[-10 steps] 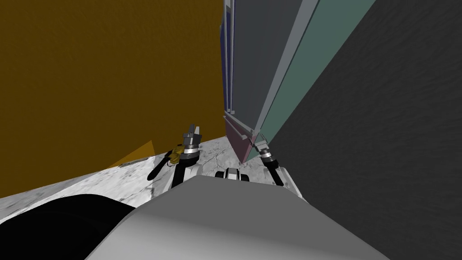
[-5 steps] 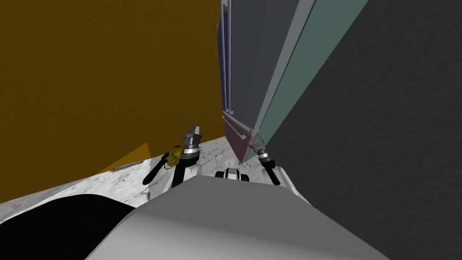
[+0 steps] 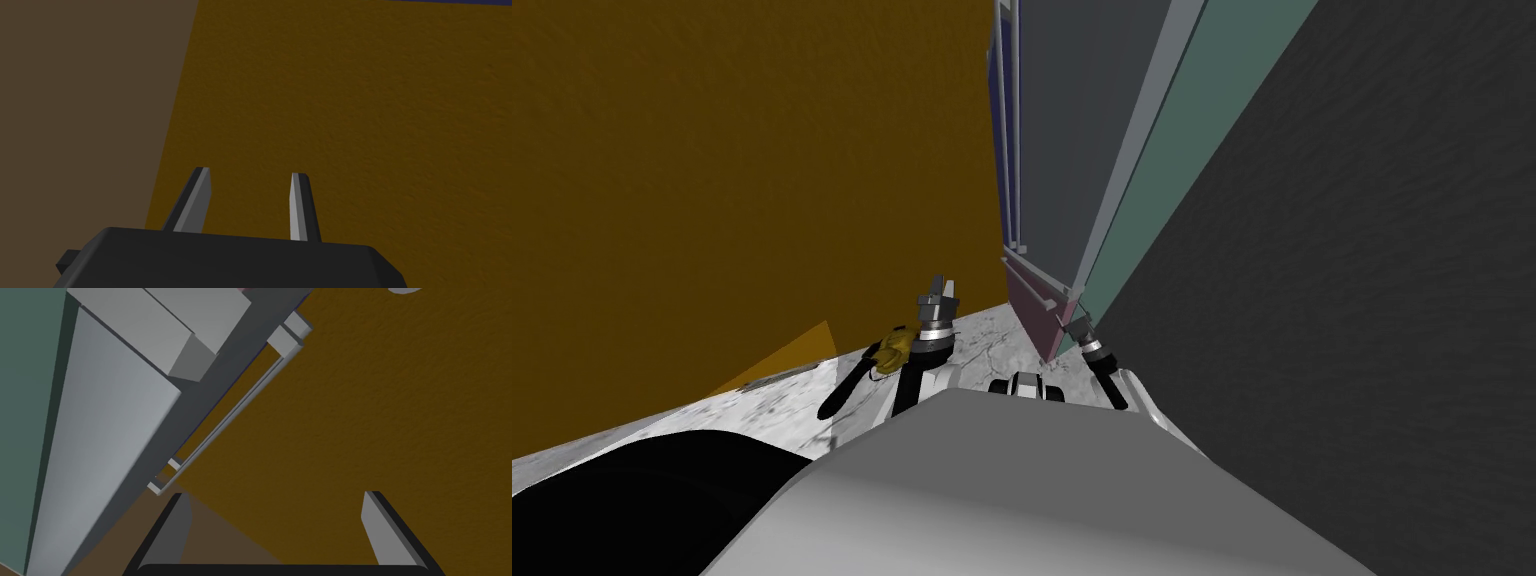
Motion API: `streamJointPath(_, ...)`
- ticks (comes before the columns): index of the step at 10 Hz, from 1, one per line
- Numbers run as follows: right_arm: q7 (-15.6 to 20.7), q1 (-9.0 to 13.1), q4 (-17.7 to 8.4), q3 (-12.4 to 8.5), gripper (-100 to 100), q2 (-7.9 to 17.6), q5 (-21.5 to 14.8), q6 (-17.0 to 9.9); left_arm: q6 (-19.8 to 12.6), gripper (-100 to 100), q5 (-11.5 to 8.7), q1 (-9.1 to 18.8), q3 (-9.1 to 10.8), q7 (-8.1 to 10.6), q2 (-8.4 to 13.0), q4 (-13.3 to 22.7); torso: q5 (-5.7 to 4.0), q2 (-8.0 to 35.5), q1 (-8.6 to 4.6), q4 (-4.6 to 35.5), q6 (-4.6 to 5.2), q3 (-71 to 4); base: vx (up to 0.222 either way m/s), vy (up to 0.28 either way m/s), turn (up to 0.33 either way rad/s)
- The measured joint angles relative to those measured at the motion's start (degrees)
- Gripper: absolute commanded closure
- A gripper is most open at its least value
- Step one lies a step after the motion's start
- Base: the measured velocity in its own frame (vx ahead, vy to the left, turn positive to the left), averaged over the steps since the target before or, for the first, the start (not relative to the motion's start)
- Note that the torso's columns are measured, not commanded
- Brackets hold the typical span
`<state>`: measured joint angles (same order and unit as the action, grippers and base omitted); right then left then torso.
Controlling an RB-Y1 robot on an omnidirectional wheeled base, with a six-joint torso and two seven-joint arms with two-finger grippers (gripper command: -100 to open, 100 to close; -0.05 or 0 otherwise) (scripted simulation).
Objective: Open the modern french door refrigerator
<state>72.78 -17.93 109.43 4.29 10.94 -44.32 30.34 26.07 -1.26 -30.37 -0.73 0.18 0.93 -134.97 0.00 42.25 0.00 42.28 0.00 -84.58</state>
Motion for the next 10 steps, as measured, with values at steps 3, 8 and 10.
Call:
streamJointPath(3,4.9,0.5,-2.09,0.43,-100,0.23,-2.4,0.58,0.0,0,0.0,0.0,0.0,0.0,0.0,0.0,0.0,0.02,-0.01,0.01,-0.01,0.01,0.039,0.007,-0.078)
streamJointPath(8,13.58,1.29,-6.9,1.51,-100,-0.38,-6.6,2.28,0.0,0,0.0,0.0,0.0,0.0,0.0,0.0,0.0,-0.02,-0.01,0.0,0.0,-0.01,0.043,-0.001,-0.05)
streamJointPath(10,16.41,1.52,-7.71,1.99,-100,0.1,-8.12,2.37,0.0,0,0.0,0.0,0.0,0.0,0.0,0.0,0.0,0.02,0.0,0.01,0.0,0.01,0.045,0.001,-0.053)
